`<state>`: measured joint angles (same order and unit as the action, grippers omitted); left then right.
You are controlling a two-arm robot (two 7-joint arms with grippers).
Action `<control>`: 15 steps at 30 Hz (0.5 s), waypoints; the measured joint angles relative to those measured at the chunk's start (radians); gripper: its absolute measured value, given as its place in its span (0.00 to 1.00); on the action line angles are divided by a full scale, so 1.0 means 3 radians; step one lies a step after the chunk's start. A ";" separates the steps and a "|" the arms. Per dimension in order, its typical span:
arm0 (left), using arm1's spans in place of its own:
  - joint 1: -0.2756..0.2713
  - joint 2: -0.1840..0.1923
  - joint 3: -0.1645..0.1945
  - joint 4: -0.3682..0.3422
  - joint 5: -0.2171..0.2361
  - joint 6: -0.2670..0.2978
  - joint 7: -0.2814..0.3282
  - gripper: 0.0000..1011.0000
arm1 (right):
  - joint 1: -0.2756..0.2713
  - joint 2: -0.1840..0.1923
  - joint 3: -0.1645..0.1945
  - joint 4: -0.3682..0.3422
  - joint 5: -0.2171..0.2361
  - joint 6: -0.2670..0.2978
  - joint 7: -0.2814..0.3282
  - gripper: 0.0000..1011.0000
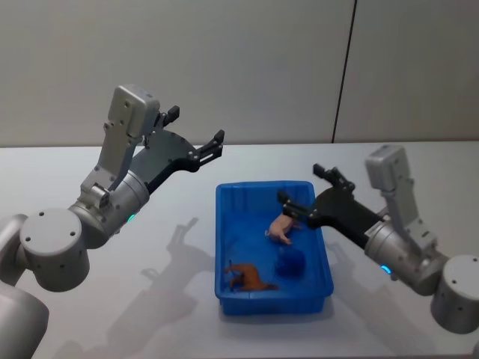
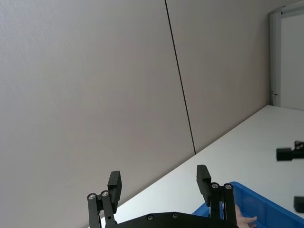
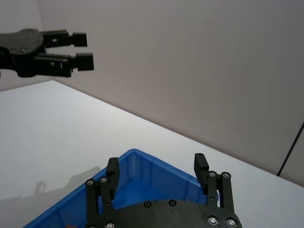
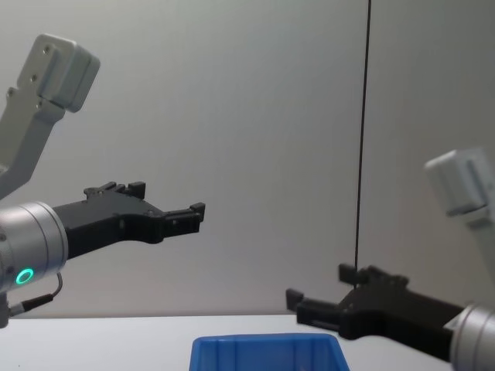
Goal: Pick up the two dolls from the table and place them into the box.
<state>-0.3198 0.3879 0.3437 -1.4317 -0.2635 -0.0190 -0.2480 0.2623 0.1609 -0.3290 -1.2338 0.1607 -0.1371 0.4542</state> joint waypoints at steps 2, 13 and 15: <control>0.0000 0.0000 0.0000 0.0000 0.0000 0.0000 0.0000 0.99 | -0.0046 0.0035 0.0020 -0.0095 0.0034 -0.0007 -0.0039 0.97; 0.0000 0.0000 0.0000 0.0000 0.0000 0.0000 0.0000 0.99 | -0.0221 0.0162 0.0092 -0.0439 0.0149 -0.0023 -0.0160 0.99; 0.0000 0.0000 0.0000 0.0000 0.0000 0.0000 0.0000 0.99 | -0.0241 0.0176 0.0100 -0.0478 0.0162 -0.0024 -0.0174 0.99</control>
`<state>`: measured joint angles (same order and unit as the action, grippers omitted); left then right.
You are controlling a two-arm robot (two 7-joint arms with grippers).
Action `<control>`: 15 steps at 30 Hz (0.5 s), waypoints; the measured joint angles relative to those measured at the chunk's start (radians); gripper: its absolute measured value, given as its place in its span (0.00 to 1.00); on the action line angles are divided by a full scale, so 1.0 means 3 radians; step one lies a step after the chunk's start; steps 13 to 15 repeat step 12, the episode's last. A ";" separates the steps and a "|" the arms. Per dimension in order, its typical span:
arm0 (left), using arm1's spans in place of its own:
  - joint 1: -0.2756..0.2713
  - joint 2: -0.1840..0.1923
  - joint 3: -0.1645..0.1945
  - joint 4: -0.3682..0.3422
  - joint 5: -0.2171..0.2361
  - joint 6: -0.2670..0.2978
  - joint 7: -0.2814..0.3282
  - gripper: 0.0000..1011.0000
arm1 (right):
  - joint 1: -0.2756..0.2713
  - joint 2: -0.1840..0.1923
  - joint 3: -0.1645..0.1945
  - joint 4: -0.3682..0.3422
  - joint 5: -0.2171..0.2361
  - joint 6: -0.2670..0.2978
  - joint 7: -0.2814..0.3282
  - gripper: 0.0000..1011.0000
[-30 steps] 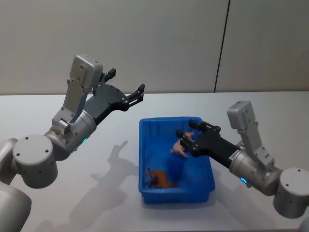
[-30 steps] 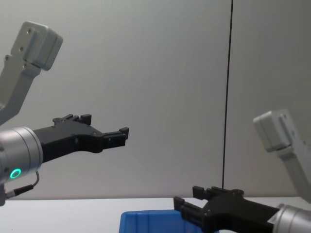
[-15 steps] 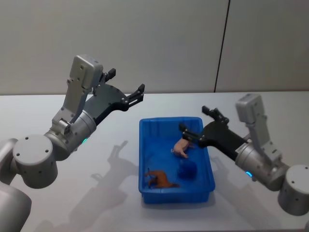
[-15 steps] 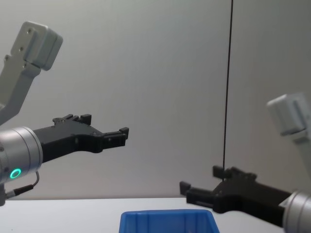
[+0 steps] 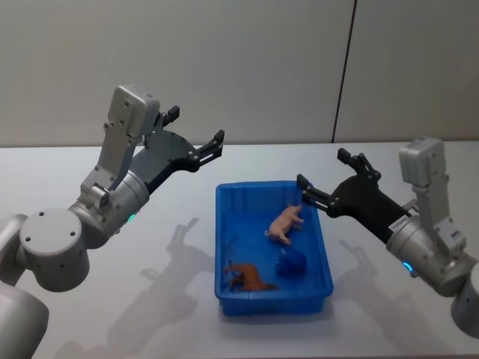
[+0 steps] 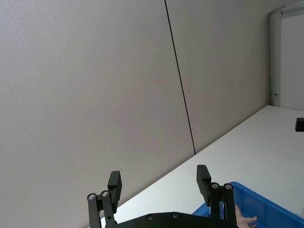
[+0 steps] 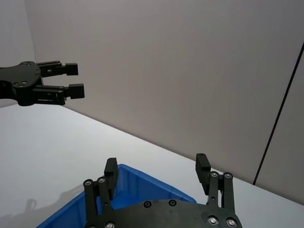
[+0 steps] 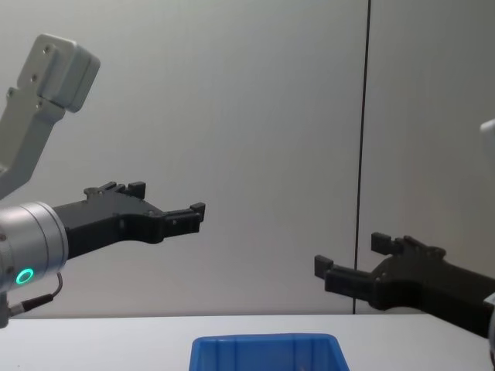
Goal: Pick up the two dolls from the table and place them into the box.
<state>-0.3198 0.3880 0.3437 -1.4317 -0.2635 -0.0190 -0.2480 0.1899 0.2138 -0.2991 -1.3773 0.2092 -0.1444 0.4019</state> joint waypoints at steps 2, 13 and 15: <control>0.0000 0.0000 0.0000 0.0000 0.0000 0.0000 0.0000 0.99 | -0.0012 0.0008 0.0005 -0.0023 0.0008 -0.0001 -0.0008 0.99; 0.0000 0.0000 0.0000 0.0000 0.0000 0.0000 0.0000 0.99 | -0.0059 0.0042 0.0023 -0.0117 0.0040 -0.0004 -0.0041 0.99; 0.0000 0.0000 0.0000 0.0000 0.0000 0.0000 0.0000 0.99 | -0.0059 0.0042 0.0023 -0.0117 0.0040 -0.0004 -0.0041 0.99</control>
